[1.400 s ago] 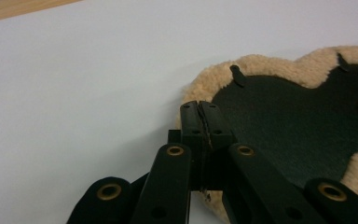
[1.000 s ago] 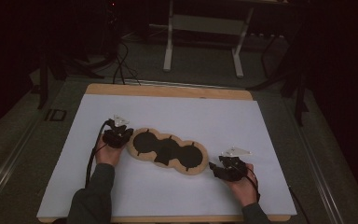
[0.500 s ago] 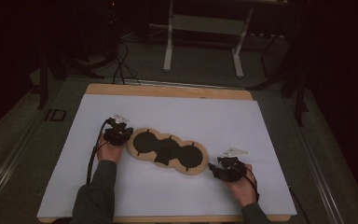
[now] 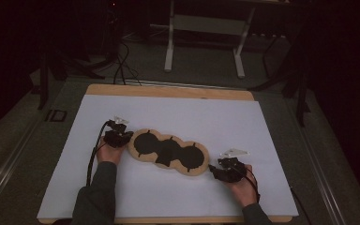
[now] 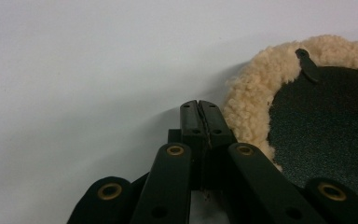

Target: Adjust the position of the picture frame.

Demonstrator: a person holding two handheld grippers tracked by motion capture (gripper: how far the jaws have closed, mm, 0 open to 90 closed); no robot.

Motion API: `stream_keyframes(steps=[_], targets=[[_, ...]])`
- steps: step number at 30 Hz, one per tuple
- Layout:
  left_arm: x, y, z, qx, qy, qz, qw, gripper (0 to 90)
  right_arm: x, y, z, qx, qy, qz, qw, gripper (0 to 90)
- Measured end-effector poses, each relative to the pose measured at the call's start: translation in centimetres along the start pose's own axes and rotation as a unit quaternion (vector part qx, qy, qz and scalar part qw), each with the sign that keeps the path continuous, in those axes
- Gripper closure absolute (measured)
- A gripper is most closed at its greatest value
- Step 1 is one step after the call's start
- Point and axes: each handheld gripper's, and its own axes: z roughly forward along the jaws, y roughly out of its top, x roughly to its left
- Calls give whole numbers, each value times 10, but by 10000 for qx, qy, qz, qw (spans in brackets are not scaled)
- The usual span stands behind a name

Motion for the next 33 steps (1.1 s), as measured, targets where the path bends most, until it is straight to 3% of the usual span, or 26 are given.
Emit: stream_keyframes(steps=[13, 17, 21, 24, 33], targets=[[-4, -6, -6, 5, -43, 60, 10000, 900, -3, -1, 0, 99, -2, -51, 9999, 550], [-5, -8, -7, 18, -30, 66, 10000, 900, -4, -1, -1, 106, 42, -67, 9999, 615], [-6, -9, -8, 13, -34, 74, 10000, 900, -3, -1, -2, 119, 34, -146, 9998, 761], [-7, -10, -9, -2, -43, 69, 10000, 900, -3, -1, -2, 134, 38, -177, 9997, 817], [-13, -15, -14, 48, -100, 102, 9999, 900, -4, 0, -1, 144, 46, -124, 9998, 838]])
